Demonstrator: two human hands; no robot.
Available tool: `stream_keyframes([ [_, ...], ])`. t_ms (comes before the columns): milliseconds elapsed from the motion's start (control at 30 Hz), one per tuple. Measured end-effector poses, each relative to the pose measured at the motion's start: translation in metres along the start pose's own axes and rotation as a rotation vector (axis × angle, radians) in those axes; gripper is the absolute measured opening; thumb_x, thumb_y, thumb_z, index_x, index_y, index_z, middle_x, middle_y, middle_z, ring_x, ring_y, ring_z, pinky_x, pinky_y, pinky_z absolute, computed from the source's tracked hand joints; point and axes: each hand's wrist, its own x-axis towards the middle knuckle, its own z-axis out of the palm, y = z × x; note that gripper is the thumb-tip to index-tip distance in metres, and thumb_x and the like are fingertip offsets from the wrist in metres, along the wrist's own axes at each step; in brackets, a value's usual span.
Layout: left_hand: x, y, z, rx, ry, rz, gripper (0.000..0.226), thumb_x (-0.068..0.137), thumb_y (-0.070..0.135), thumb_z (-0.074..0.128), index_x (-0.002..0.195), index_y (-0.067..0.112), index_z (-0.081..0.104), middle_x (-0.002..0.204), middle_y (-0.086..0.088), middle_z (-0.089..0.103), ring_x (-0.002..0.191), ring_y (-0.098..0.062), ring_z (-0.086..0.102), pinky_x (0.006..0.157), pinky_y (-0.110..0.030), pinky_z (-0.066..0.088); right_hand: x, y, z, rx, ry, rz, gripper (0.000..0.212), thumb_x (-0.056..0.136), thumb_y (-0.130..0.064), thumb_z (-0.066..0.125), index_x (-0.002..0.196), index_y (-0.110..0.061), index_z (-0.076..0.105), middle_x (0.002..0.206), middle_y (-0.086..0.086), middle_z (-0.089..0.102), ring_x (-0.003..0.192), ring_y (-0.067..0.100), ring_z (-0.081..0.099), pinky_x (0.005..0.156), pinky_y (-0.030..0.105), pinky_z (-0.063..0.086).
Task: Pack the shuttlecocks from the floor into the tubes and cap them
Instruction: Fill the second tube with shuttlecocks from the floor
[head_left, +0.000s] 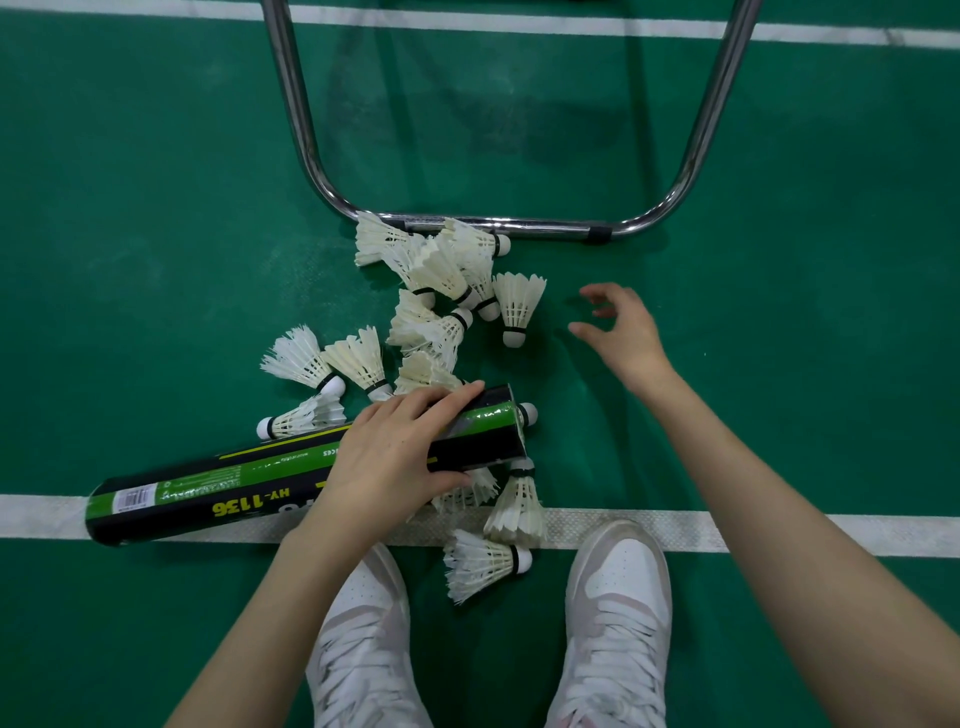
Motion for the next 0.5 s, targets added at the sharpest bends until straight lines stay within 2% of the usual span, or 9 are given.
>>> stream_keyframes([
  [133,-0.001,0.0,0.0,0.003,0.004,0.007,0.089,0.067,0.044,0.077,0.141,0.038,0.028,0.127,0.005,0.052,0.111,-0.022,0.051,0.088,-0.037,0.041,0.0,-0.009,0.01,-0.05,-0.135,-0.044,0.061,0.081,-0.014,0.069,0.135,-0.017,0.042,0.14,0.003,0.04,0.127,0.018,0.039,0.106,0.035,0.036],
  [167,-0.002,0.0,0.0,0.007,0.005,0.008,0.09,0.067,0.043,0.077,0.141,0.037,0.028,0.126,0.005,0.052,0.111,-0.023,0.051,0.088,-0.037,0.041,0.002,-0.012,0.013,-0.093,-0.17,-0.068,0.066,0.08,-0.014,0.07,0.138,-0.018,0.038,0.144,0.003,0.036,0.132,0.02,0.034,0.11,0.039,0.033],
  [233,-0.002,0.0,0.0,0.011,0.002,0.008,0.09,0.067,0.043,0.076,0.142,0.037,0.027,0.127,0.005,0.051,0.112,-0.022,0.05,0.089,-0.037,0.041,0.004,-0.017,0.017,-0.196,-0.214,-0.115,0.074,0.08,-0.014,0.07,0.143,-0.019,0.031,0.15,0.001,0.029,0.138,0.022,0.023,0.115,0.036,0.022],
  [367,-0.002,0.0,0.0,0.011,-0.005,0.013,0.09,0.068,0.043,0.076,0.142,0.038,0.026,0.128,0.006,0.05,0.113,-0.022,0.05,0.09,-0.036,0.04,0.01,-0.025,0.021,-0.245,-0.262,-0.144,0.083,0.08,-0.014,0.071,0.146,-0.018,0.022,0.155,0.001,0.02,0.142,0.021,0.014,0.115,0.033,0.013],
  [500,-0.002,-0.001,0.0,0.006,-0.01,0.004,0.09,0.068,0.045,0.075,0.142,0.039,0.024,0.129,0.006,0.05,0.114,-0.021,0.049,0.091,-0.036,0.039,0.014,-0.029,0.022,-0.26,-0.295,-0.139,0.084,0.079,-0.016,0.071,0.146,-0.016,0.021,0.151,0.004,0.027,0.14,0.024,0.017,0.114,0.035,0.017],
])
